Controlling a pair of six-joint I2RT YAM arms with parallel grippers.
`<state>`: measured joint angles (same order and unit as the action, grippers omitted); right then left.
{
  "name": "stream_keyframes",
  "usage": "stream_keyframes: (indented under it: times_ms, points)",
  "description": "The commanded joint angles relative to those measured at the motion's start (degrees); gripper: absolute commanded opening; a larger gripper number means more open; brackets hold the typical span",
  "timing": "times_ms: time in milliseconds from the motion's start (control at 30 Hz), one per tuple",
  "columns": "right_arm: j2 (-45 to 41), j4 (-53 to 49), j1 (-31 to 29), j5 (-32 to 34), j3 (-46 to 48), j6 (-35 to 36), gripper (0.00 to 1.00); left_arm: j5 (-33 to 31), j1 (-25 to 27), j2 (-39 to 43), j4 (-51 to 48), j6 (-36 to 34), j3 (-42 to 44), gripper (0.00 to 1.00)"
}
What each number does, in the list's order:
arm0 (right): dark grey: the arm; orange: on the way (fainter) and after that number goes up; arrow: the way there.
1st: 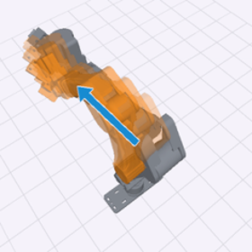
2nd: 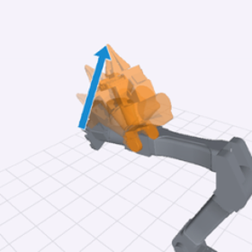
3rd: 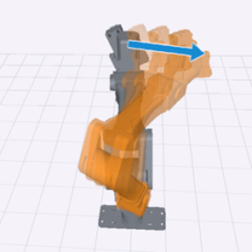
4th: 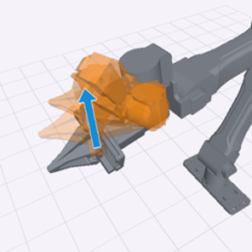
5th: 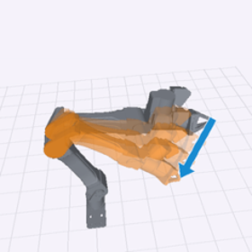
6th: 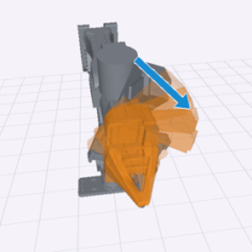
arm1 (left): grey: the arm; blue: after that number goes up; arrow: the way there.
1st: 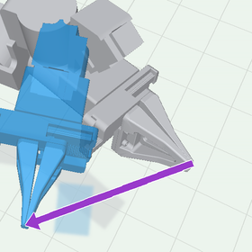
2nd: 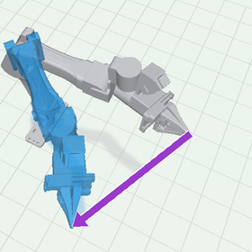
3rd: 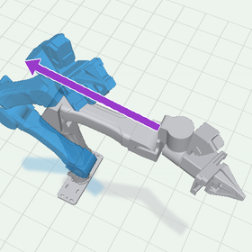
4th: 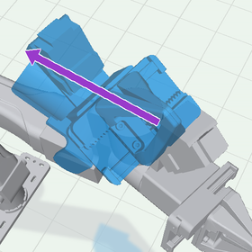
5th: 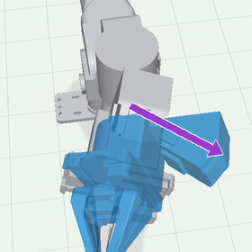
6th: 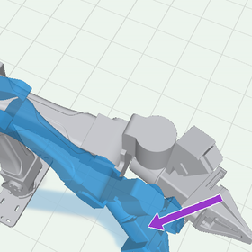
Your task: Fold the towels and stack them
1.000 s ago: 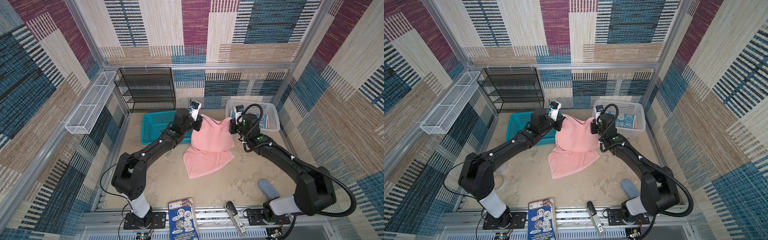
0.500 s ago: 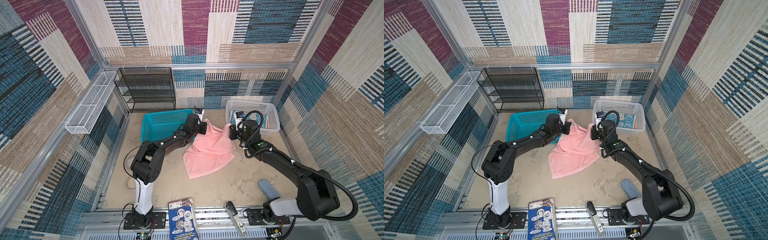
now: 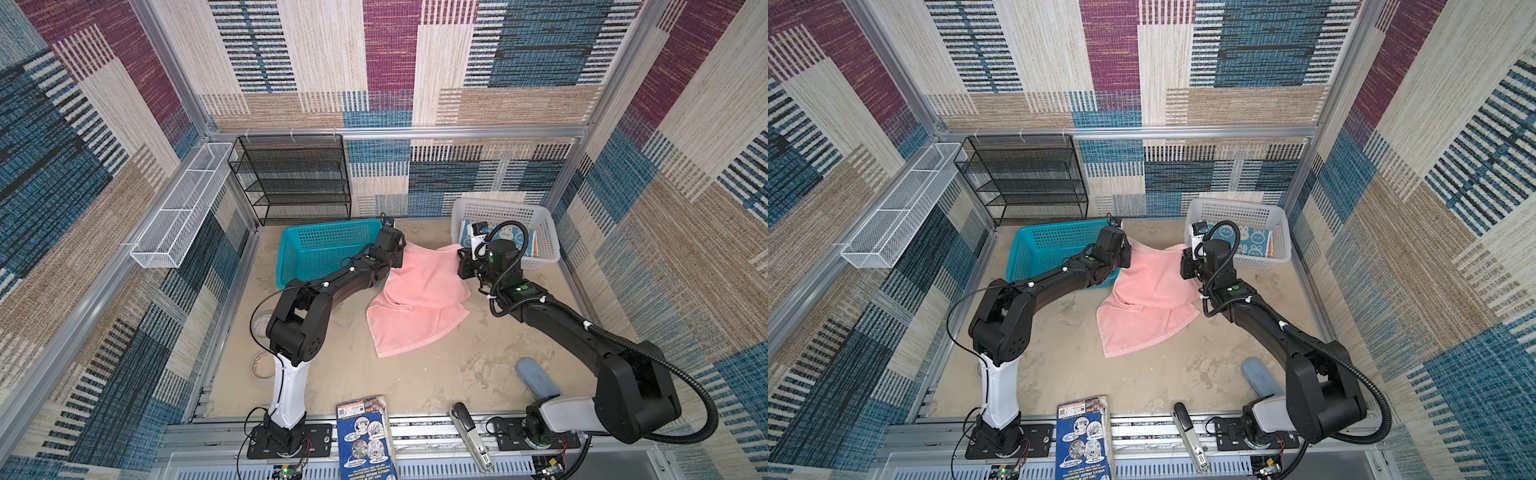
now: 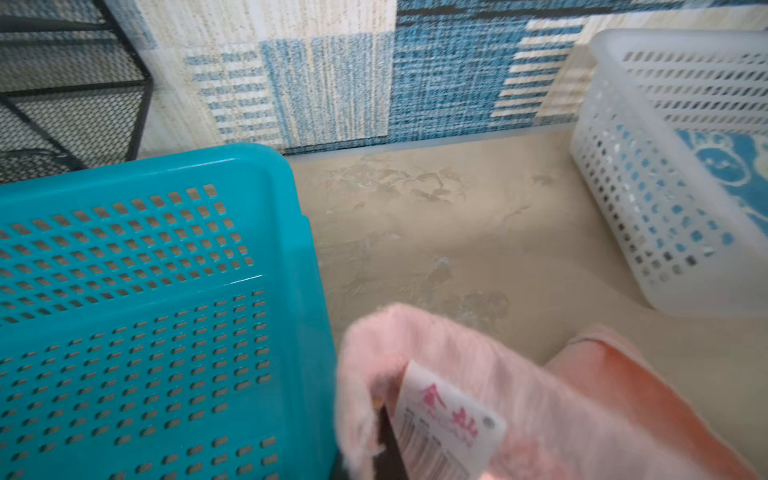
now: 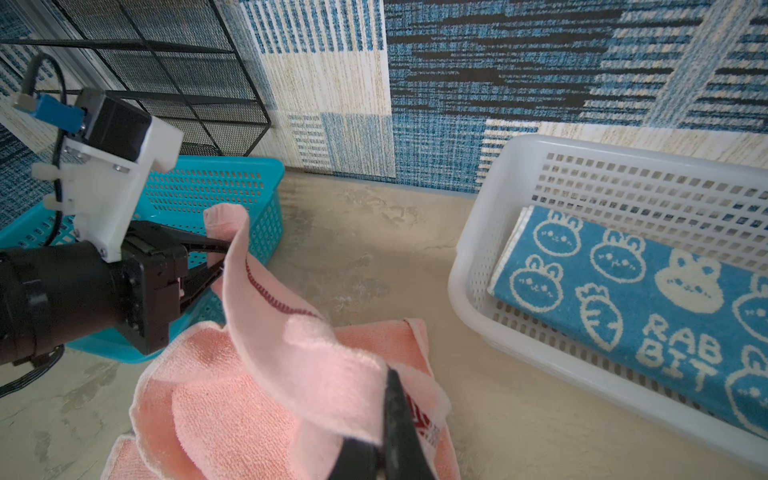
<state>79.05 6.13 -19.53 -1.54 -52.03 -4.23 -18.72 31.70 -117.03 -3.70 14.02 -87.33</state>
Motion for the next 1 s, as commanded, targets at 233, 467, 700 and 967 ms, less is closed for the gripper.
stream_keyframes:
  times_ms: [233,467,700,967]
  points:
    - [0.13,2.52,-0.08,-1.09,-0.19,-0.17,0.0,-10.89,-3.67,3.37,-8.94,-3.41,2.19,0.0]
    - [1.23,2.19,-0.1,-3.73,-0.79,0.26,0.0,-12.78,-7.89,8.82,-8.93,-2.42,7.07,0.0]
    - [5.92,3.42,-0.4,-12.57,-2.7,-0.39,0.0,-13.5,-9.73,11.01,-8.19,-3.19,9.9,0.0]
    - [14.06,5.07,-4.03,-14.35,-6.37,-1.74,0.0,-5.76,-9.73,14.41,-3.1,-2.19,13.78,0.0]
